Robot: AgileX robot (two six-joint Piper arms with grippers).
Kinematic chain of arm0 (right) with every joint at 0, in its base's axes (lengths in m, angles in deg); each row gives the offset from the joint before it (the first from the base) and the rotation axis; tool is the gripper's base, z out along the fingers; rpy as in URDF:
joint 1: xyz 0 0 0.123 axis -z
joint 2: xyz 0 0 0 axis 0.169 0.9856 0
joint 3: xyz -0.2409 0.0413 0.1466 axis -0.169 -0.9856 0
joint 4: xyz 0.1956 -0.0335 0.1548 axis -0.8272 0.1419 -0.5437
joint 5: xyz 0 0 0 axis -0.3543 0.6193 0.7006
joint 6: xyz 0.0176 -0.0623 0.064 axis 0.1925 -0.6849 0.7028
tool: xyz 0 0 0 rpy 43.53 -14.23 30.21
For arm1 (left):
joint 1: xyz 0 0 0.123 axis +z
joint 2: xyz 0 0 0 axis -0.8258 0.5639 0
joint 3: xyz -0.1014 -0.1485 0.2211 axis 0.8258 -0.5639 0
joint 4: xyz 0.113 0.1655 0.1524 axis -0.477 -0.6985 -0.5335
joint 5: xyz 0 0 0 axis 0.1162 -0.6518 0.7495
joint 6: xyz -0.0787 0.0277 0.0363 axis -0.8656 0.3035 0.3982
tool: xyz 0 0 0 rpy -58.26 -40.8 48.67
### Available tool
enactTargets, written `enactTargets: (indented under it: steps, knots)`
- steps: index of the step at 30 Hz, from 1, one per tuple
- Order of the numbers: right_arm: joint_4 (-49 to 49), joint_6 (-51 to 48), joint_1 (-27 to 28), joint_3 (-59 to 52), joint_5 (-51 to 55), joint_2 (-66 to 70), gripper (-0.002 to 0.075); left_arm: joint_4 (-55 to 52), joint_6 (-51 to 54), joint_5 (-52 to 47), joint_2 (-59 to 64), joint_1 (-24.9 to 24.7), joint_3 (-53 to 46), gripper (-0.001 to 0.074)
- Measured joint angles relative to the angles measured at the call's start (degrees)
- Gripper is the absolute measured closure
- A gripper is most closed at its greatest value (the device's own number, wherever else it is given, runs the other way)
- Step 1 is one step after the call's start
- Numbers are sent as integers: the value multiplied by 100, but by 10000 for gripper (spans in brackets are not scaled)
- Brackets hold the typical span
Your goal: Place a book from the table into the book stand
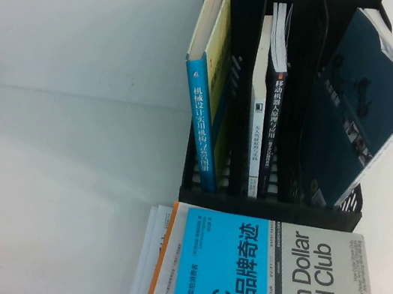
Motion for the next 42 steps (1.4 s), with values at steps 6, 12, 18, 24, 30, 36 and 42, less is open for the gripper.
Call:
enactTargets:
  steps: [6, 12, 18, 24, 30, 36, 42]
  knots:
    - [0, 0, 0, 0, 0, 0, 729, 154, 0, 351, 0, 0, -23, 739]
    - [0, 0, 0, 0, 0, 0, 729, 201, 0, 1860, 0, 0, -36, 739]
    - [0, 0, 0, 0, 0, 0, 729, 201, 10, 3597, 0, 0, -36, 739]
    - [0, 0, 0, 0, 0, 0, 729, 201, 10, 4351, 0, 0, -36, 739]
    - [0, 0, 0, 0, 0, 0, 729, 215, -167, 4627, 0, 0, -36, 739]
    - [0, 0, 0, 0, 0, 0, 729, 223, -960, 4548, 0, 0, -36, 739]
    - [0, 0, 0, 0, 0, 0, 729, -24, -1701, 4654, 0, 0, -36, 739]
